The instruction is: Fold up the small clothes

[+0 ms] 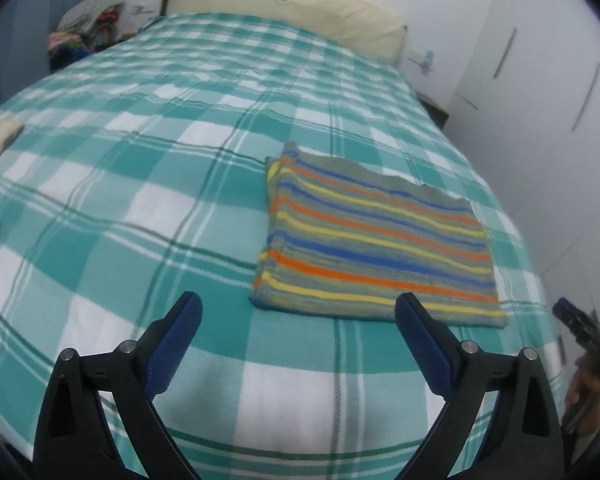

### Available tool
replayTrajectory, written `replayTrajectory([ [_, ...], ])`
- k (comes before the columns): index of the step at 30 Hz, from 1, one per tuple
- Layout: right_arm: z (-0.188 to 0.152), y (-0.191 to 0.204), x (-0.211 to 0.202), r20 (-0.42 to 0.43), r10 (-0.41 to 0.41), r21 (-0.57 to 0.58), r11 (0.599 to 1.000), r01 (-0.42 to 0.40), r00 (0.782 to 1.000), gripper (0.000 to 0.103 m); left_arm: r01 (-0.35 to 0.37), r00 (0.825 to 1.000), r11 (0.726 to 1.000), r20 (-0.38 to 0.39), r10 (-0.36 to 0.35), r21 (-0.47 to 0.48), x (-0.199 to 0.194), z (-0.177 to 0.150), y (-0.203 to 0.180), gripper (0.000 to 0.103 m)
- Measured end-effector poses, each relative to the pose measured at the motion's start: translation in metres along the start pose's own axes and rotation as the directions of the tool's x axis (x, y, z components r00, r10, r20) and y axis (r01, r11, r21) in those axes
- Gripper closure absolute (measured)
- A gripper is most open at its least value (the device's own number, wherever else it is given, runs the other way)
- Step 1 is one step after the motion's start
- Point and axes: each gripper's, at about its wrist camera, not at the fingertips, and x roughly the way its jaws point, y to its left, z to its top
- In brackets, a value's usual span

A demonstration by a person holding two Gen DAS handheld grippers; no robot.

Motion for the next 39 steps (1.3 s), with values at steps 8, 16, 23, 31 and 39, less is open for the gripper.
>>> replayTrajectory([
  [8,-0.008,-0.005,0.0,-0.005,-0.05,0.007,0.999,0.05,0.999,0.022,-0.15,0.985,0.988,0.093,0.146,0.038,0.027,-0.028,0.004,0.005],
  [16,-0.031,-0.019,0.025,0.002,-0.221,0.196,0.956,0.216,0.975,0.006,-0.188,0.982,0.977,0.054,0.183,0.102,0.068,-0.044,0.003,0.005],
  [23,-0.068,-0.041,0.055,-0.026,-0.335,0.115,0.935,0.336,0.942,0.006,-0.178,0.983,0.978,-0.023,0.182,0.113,0.086,-0.06,0.009,0.001],
  [31,-0.073,-0.056,0.059,-0.026,-0.274,0.179,0.945,0.274,0.961,0.0,-0.135,0.99,0.988,-0.038,0.138,0.082,0.09,-0.061,0.016,0.0],
  [39,-0.072,-0.053,0.059,-0.015,-0.282,0.182,0.943,0.28,0.959,0.0,-0.109,0.993,0.992,-0.033,0.111,0.063,0.088,-0.062,0.019,0.0],
])
